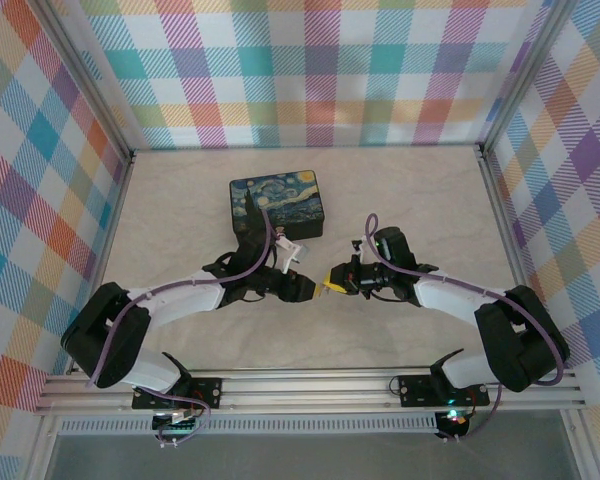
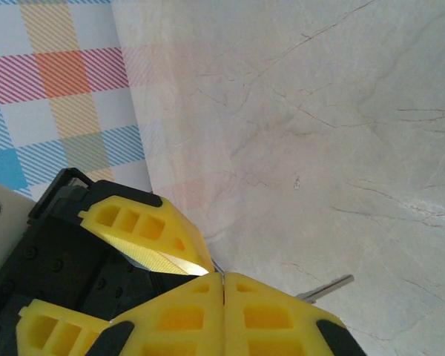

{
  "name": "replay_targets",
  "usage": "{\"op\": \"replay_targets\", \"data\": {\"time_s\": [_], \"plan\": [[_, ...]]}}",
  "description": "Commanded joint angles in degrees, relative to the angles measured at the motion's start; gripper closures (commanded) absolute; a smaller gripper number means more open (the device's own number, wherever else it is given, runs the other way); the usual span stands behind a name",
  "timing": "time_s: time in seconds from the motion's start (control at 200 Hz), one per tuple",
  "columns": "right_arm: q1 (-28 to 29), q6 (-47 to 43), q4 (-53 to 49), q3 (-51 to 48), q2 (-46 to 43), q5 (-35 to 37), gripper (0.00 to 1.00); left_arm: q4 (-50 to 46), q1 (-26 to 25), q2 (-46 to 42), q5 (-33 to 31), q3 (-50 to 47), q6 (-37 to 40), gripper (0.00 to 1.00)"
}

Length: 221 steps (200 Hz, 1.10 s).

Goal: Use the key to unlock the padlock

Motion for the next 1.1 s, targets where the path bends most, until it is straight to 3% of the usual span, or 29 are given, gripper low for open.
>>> {"op": "replay_targets", "data": {"time_s": [0.0, 0.71, 1.1], "plan": [[-0.3, 1.0, 2.4, 1.5, 0.2, 0.2, 0.98, 2.5, 0.4, 1.0, 3.1, -0.5, -0.7, 0.63], [-0.4, 0.6, 5.8, 1.7, 0.1, -1.3, 0.97, 0.5, 0.5, 0.3, 4.1, 0.1, 1.3, 0.60], [-0.4, -1.9, 3.8, 2.2, 0.3, -1.2, 0.97, -1.6, 1.1, -1.3, 4.0, -0.2, 2.8, 0.65]]}}
